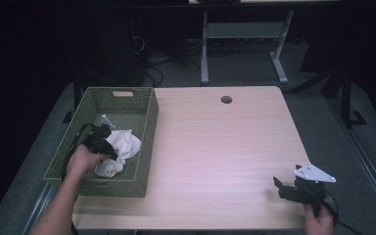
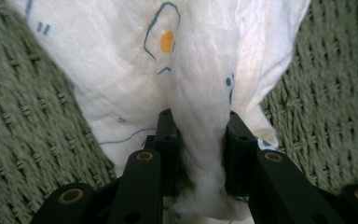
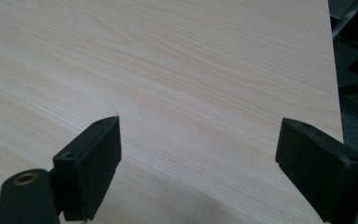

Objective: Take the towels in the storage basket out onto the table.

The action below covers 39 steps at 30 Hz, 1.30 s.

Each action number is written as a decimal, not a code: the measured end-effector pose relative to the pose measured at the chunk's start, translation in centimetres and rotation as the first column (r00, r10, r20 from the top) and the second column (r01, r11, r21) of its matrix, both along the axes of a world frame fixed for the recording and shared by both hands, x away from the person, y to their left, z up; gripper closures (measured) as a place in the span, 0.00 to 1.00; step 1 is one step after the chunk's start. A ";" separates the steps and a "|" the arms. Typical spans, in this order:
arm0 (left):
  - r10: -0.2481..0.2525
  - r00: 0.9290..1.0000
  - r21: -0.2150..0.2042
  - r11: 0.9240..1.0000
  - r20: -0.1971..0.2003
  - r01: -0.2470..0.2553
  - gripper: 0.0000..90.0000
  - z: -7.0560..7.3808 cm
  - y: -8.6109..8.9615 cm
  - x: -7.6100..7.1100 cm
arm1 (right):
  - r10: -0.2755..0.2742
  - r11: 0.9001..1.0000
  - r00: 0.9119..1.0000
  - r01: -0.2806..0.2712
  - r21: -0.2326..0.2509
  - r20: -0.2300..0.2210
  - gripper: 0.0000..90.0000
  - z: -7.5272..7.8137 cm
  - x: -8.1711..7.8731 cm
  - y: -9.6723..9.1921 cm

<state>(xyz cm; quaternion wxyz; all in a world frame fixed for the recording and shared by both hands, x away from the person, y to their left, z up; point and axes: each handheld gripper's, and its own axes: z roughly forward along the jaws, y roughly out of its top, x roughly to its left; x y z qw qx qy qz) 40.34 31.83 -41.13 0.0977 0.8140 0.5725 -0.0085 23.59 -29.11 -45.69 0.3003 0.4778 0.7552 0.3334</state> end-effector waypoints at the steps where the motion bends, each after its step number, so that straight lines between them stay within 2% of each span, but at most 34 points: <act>1: 0.007 1.000 -0.007 1.000 0.001 -0.007 0.79 0.1 0.1 0.0 | -0.002 1.000 1.000 0.002 0.000 0.000 0.15 0.0 0.0 0.0; 6: 0.023 0.999 -0.070 0.997 0.042 -0.020 0.79 1.4 1.0 -0.1 | -0.002 1.000 1.000 0.002 0.000 0.003 0.15 -0.1 -0.1 -0.1; 9: 0.047 0.997 -0.131 0.991 0.053 -0.039 0.79 2.0 1.0 -0.1 | -0.005 1.000 1.000 0.005 -0.001 0.000 0.15 -0.1 0.0 -0.1; 13: 0.040 0.997 -0.141 0.990 0.065 -0.031 0.79 2.6 0.8 0.1 | 0.000 1.000 1.000 0.000 -0.001 -0.003 0.15 -0.2 0.1 -0.1; 19: 0.039 0.996 -0.181 0.983 0.075 -0.024 0.79 3.2 1.0 -0.2 | 0.002 1.000 1.000 -0.002 0.001 0.000 0.15 -0.1 0.0 -0.1; 26: 0.056 0.993 -0.231 0.972 0.102 -0.031 0.79 4.9 1.9 -0.6 | 0.005 1.000 1.000 -0.005 0.000 0.004 0.15 0.0 0.1 -0.1; 29: 0.069 0.991 -0.266 0.963 0.113 -0.036 0.79 5.6 2.2 -0.8 | 0.003 1.000 1.000 -0.003 0.000 0.008 0.15 0.0 0.1 -0.2; 32: 0.064 0.990 -0.250 0.968 0.122 -0.032 0.79 5.9 2.3 -0.8 | 0.001 1.000 1.000 -0.001 0.004 0.007 0.15 0.0 0.1 -0.2; 34: 0.065 0.990 -0.259 0.965 0.125 -0.031 0.79 6.0 2.4 -0.8 | 0.000 1.000 1.000 -0.001 0.002 0.007 0.15 0.0 0.1 -0.1; 35: 0.067 0.988 -0.253 0.967 0.138 -0.030 0.79 6.2 2.4 -0.9 | 0.000 1.000 1.000 0.000 0.002 0.007 0.15 0.0 0.1 -0.1; 39: 0.079 0.986 -0.289 0.957 0.146 -0.034 0.79 6.8 2.6 -1.2 | -0.004 1.000 1.000 0.004 -0.001 0.013 0.15 0.1 0.0 -0.1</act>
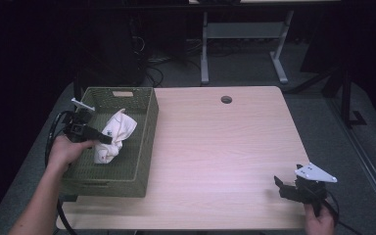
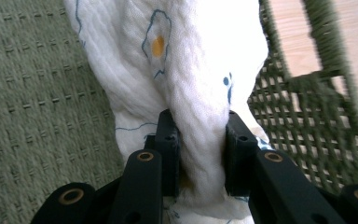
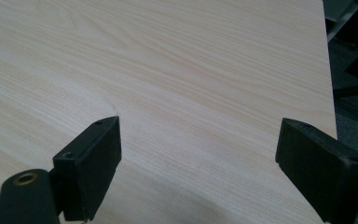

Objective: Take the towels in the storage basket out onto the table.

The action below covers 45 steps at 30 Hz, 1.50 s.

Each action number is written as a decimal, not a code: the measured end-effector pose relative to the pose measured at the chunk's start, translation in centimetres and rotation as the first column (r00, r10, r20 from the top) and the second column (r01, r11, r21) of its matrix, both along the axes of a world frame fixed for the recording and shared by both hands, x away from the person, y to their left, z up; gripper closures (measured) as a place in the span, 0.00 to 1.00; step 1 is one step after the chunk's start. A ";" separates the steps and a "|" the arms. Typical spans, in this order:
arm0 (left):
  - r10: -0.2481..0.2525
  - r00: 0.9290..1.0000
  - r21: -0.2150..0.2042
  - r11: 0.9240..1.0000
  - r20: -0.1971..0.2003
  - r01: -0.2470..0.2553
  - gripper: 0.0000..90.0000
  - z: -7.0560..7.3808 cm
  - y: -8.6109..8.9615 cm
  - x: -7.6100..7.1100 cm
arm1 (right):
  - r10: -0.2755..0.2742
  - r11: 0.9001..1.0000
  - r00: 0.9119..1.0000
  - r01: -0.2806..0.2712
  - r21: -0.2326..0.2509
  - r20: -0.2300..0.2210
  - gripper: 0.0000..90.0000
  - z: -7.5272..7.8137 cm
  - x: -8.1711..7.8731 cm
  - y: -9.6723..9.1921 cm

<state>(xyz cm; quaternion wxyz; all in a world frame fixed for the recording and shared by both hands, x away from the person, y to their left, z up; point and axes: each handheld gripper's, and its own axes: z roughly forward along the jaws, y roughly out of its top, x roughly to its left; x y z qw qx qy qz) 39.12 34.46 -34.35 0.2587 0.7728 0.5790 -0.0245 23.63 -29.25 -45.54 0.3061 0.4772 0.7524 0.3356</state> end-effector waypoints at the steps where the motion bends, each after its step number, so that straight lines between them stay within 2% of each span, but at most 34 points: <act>1: -0.002 1.000 -0.007 1.000 0.002 0.002 0.79 0.1 0.1 -0.1 | -0.001 1.000 1.000 0.001 0.001 0.000 0.15 0.0 0.0 0.0; 6: 0.001 1.000 -0.062 0.998 0.013 0.000 0.79 0.9 0.6 -0.4 | 0.000 1.000 1.000 0.000 -0.005 -0.001 0.15 0.0 0.0 0.1; 16: 0.005 0.999 -0.129 0.992 0.031 -0.001 0.79 2.1 1.3 -0.8 | -0.009 1.000 1.000 0.009 0.000 -0.003 0.15 0.1 0.0 0.0; 24: -0.012 0.998 -0.148 0.989 0.060 0.021 0.79 3.6 1.0 -1.2 | -0.011 1.000 1.000 0.011 0.001 -0.003 0.15 0.1 -0.1 0.0; 27: -0.029 0.997 -0.148 0.988 0.068 0.039 0.79 3.9 0.6 -1.3 | -0.011 1.000 1.000 0.011 0.001 -0.005 0.15 0.1 -0.1 0.0; 36: -0.029 0.997 -0.161 0.986 0.078 0.041 0.79 4.5 0.4 -1.3 | -0.010 1.000 1.000 0.010 0.000 -0.003 0.15 0.1 0.0 0.0; 45: -0.051 0.994 -0.175 0.982 0.101 0.068 0.79 5.8 -0.3 -1.6 | -0.012 1.000 1.000 0.012 0.007 0.001 0.15 0.3 -0.1 -0.1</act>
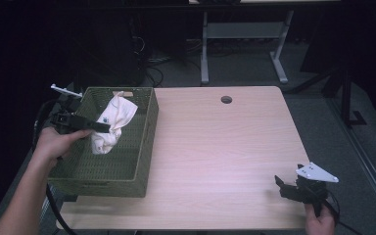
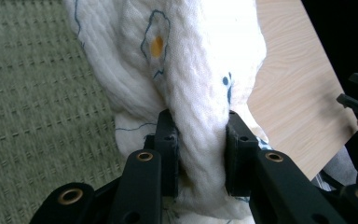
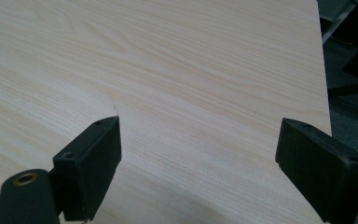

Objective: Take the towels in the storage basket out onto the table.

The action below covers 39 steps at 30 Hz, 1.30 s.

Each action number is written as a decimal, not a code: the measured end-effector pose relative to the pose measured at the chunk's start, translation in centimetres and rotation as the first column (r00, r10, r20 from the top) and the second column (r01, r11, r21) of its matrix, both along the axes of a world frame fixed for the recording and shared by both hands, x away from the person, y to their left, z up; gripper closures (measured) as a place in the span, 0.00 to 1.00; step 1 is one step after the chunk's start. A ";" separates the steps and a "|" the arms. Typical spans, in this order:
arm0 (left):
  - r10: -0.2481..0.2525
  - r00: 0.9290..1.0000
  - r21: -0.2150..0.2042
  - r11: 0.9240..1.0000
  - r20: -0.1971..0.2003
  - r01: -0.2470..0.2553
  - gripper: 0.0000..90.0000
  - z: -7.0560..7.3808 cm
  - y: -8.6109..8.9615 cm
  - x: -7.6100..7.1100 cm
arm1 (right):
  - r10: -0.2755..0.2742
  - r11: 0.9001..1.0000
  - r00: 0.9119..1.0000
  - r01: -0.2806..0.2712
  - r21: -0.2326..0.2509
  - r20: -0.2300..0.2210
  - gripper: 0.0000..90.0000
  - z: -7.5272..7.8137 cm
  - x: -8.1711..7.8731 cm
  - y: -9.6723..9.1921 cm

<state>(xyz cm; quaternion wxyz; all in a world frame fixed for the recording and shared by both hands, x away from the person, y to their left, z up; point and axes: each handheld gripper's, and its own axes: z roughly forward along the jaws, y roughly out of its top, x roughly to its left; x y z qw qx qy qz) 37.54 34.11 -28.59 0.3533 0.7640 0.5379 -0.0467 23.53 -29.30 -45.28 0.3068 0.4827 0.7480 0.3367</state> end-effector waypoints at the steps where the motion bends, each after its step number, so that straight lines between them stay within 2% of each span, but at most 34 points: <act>1: -0.003 1.000 -0.003 1.000 0.002 0.003 0.79 0.1 -0.2 0.0 | 0.000 1.000 1.000 0.000 -0.001 0.002 0.15 0.0 0.0 0.0; 7: -0.039 0.999 -0.006 0.999 0.020 0.039 0.79 0.9 -1.6 0.0 | -0.004 1.000 1.000 0.004 0.002 0.005 0.15 0.1 0.0 -0.1; 24: -0.110 0.993 -0.001 0.994 0.038 0.110 0.79 2.2 -4.8 0.4 | -0.003 1.000 1.000 0.003 0.003 0.011 0.15 0.3 -0.1 -0.1; 39: -0.152 0.988 -0.001 0.988 0.035 0.153 0.79 2.4 -7.3 0.7 | -0.012 1.000 1.000 0.012 0.005 0.019 0.15 0.4 -0.1 -0.2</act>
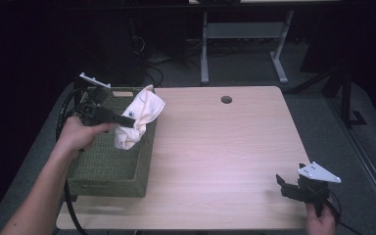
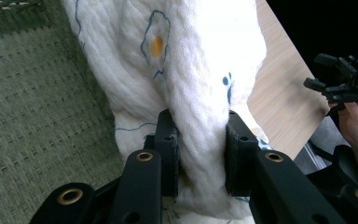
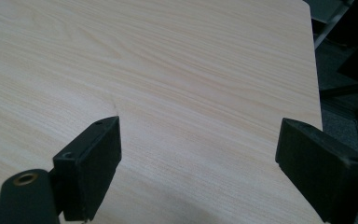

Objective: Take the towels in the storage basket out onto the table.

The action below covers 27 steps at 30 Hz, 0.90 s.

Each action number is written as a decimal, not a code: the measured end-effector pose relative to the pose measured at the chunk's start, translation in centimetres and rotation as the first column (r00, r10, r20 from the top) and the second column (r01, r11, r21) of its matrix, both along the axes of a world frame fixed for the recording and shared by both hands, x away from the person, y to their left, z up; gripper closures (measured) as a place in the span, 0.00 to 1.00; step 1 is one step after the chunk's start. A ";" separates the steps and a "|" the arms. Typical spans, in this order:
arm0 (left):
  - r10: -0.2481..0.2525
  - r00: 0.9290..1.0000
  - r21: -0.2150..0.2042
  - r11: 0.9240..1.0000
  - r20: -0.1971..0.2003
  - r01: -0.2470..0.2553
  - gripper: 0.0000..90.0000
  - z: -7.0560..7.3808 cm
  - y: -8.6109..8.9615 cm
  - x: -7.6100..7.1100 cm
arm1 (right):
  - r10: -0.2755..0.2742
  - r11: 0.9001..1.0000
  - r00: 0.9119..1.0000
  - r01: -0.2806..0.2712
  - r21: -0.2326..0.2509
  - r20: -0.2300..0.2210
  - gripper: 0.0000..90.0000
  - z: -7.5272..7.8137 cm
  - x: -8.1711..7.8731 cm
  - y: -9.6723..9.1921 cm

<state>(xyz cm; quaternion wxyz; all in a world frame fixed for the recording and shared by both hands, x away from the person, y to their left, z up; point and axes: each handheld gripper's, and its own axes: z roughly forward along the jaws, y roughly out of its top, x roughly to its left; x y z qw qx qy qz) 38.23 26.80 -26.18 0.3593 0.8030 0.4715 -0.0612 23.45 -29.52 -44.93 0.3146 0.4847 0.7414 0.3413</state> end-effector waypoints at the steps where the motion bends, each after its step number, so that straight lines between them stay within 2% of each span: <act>1: -0.006 1.000 0.004 1.000 -0.001 0.006 0.79 0.0 -0.1 0.1 | -0.001 1.000 1.000 0.001 0.001 0.002 0.15 0.0 0.0 0.0; 15: -0.045 0.999 0.012 0.999 -0.004 0.045 0.79 0.1 -2.5 0.5 | -0.019 1.000 1.000 0.019 0.010 0.007 0.15 0.2 0.0 -0.4; 27: -0.086 0.996 -0.012 0.996 -0.017 0.086 0.79 -0.6 -5.2 1.1 | -0.019 1.000 1.000 0.019 0.011 0.012 0.15 0.4 0.0 -0.4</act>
